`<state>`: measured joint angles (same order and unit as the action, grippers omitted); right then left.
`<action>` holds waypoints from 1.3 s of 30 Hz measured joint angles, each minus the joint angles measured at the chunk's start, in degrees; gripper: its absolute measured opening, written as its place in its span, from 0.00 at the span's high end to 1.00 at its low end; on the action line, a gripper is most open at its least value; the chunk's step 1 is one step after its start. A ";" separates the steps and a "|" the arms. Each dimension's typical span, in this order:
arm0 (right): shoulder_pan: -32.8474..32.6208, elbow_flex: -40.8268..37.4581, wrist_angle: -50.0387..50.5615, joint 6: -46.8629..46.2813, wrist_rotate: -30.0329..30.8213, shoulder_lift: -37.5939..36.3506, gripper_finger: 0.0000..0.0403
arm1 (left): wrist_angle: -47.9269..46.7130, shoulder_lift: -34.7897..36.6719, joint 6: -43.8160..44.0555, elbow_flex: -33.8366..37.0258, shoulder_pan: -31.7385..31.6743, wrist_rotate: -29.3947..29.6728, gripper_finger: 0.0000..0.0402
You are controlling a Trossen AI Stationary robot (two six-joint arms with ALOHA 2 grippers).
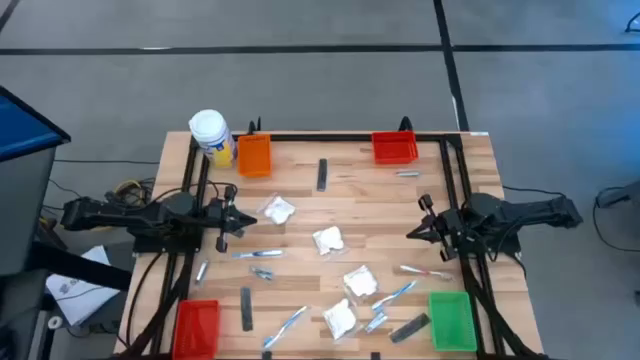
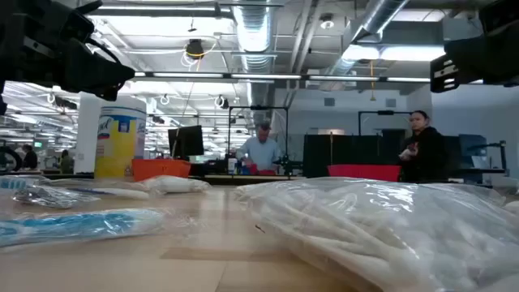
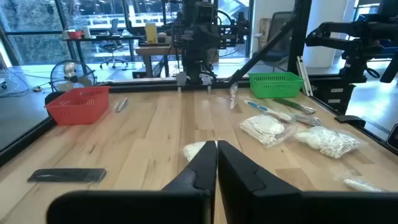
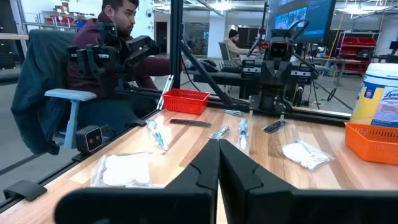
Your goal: Pick & Place Travel size toiletries
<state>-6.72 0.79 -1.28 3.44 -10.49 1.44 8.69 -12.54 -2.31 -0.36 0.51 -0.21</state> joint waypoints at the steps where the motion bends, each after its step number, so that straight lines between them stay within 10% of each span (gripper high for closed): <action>1: 0.00 0.01 -0.02 0.00 0.01 -0.01 1.00 | 0.02 0.00 -0.02 0.01 0.02 0.00 0.98; 39: 0.00 0.01 -0.01 0.00 0.00 -0.01 1.00 | 0.85 -0.01 0.00 0.02 0.02 -0.01 0.98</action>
<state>-6.72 0.80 -1.30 3.44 -10.49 1.44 9.54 -12.55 -2.31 -0.34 0.54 -0.22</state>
